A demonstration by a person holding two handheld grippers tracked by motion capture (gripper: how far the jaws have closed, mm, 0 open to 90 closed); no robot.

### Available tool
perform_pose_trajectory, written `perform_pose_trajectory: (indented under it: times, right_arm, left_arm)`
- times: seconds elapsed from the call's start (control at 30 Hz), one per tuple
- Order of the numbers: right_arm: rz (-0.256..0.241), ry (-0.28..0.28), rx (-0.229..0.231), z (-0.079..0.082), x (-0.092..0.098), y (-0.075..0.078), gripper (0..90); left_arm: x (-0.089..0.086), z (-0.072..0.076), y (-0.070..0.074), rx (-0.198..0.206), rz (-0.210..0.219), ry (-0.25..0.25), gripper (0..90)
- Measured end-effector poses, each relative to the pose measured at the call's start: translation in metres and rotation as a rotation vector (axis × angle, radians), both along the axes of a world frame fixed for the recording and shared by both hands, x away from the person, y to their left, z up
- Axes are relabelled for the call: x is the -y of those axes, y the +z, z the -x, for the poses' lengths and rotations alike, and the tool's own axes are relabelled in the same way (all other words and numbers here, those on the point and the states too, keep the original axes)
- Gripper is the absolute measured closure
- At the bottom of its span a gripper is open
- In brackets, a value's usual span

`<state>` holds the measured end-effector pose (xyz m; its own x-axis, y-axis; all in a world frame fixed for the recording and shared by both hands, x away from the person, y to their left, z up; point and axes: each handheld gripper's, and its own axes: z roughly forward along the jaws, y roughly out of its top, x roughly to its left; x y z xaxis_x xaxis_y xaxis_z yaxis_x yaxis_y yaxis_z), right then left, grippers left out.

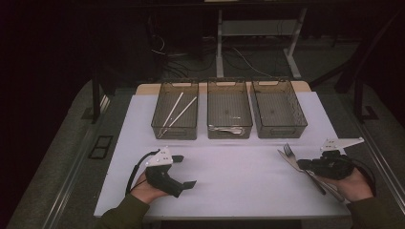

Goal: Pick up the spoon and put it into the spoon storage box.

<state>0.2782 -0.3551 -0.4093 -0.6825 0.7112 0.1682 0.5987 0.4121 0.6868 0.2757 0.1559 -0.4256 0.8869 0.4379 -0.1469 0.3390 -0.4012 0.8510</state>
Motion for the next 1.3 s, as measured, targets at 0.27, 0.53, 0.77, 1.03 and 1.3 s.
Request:
perform_pose_trajectory:
  times: [0.27, 0.53, 0.77, 1.03, 1.3]
  right_arm:
    - [-0.030, -0.030, 0.013, -0.006, -0.001, 0.010, 86.0]
    - [-0.065, -0.046, 0.022, -0.010, -0.002, 0.018, 86.1]
    - [-0.084, -0.074, 0.036, -0.015, -0.002, 0.027, 86.0]
    - [-0.107, -0.094, 0.059, -0.027, -0.001, 0.037, 86.0]
    - [-0.140, -0.131, 0.084, -0.043, 0.000, 0.048, 86.0]
  left_arm:
    - [-0.001, -0.001, 0.000, -0.005, 0.000, 0.001, 0.0]
    - [0.001, 0.000, 0.000, -0.004, 0.004, 0.005, 0.0]
    - [0.000, 0.000, 0.000, -0.002, 0.003, 0.004, 0.0]
    - [0.000, 0.000, 0.000, -0.006, 0.005, 0.005, 0.0]
    - [0.000, 0.000, 0.000, -0.003, 0.005, 0.004, 0.0]
